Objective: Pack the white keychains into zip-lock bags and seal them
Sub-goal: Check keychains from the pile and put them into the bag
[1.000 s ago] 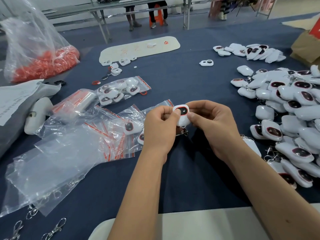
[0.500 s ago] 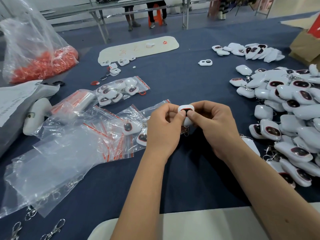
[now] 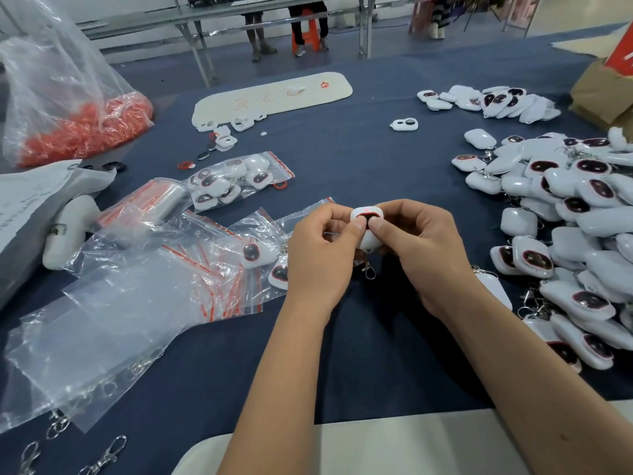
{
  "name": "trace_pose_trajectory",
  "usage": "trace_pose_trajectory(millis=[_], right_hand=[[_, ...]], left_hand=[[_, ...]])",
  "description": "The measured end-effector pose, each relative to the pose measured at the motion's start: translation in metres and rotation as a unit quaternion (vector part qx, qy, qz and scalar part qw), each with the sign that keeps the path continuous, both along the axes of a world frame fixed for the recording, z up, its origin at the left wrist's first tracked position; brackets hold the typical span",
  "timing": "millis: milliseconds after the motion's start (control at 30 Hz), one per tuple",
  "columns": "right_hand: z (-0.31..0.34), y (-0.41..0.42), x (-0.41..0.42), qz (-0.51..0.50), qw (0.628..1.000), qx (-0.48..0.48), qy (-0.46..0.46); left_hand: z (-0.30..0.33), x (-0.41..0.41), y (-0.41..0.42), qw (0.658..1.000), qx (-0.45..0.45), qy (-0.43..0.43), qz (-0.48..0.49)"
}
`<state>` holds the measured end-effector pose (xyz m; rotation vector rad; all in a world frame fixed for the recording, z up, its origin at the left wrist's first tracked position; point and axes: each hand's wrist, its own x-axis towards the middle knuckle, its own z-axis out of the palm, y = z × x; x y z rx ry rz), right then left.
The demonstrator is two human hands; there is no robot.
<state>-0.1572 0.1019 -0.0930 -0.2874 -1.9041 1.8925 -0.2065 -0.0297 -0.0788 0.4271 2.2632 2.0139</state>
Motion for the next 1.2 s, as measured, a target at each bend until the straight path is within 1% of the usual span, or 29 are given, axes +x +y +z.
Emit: trace_pose_trajectory(millis=[100,200,300,367,533,633,800,933,1067,1167,1200], right_hand=[[0.0002,0.0,0.0008,0.0,1.0,0.002,0.003],[0.0006,-0.0009,0.001,0.005,1.0,-0.013,0.004],[0.0018,-0.0003,0.0015,-0.001,1.0,0.004,0.0],[0.0024,-0.0011,0.0015,0.003,1.0,-0.006,-0.001],[0.0038,-0.0059,0.0016,0.034,0.999,0.015,-0.009],[0.0044,-0.0057,0.0024,0.027,0.999,0.026,-0.015],[0.0052,-0.0039,0.0033,0.01,0.999,0.016,-0.028],[0.0056,-0.0033,0.0037,0.016,0.999,0.022,-0.032],[0.0044,-0.004,0.0027,-0.009,0.999,0.015,-0.029],[0.003,-0.0038,0.0017,-0.038,0.999,0.016,-0.015],[0.0023,-0.0033,0.0015,-0.048,0.999,0.016,-0.011]], left_hand=[[0.0002,-0.0003,0.0,1.0,-0.007,0.005,-0.001],[0.0011,-0.0001,-0.0007,1.0,0.005,0.001,0.0],[0.0007,-0.0003,-0.0002,1.0,0.004,0.0,-0.001],[0.0003,-0.0004,0.0006,1.0,0.006,0.003,0.007],[-0.0007,-0.0032,0.001,0.997,0.048,0.0,0.058],[-0.0005,-0.0033,0.001,0.996,0.064,-0.011,0.06],[-0.0007,-0.0004,0.0034,0.998,0.044,0.0,0.036],[0.0005,-0.0009,0.0017,0.999,0.038,0.003,0.038],[-0.0002,0.0004,0.004,0.998,-0.004,0.033,0.062],[-0.0052,-0.0019,0.0039,0.986,-0.102,0.075,0.11],[-0.0066,-0.0021,0.0032,0.98,-0.138,0.075,0.122]])
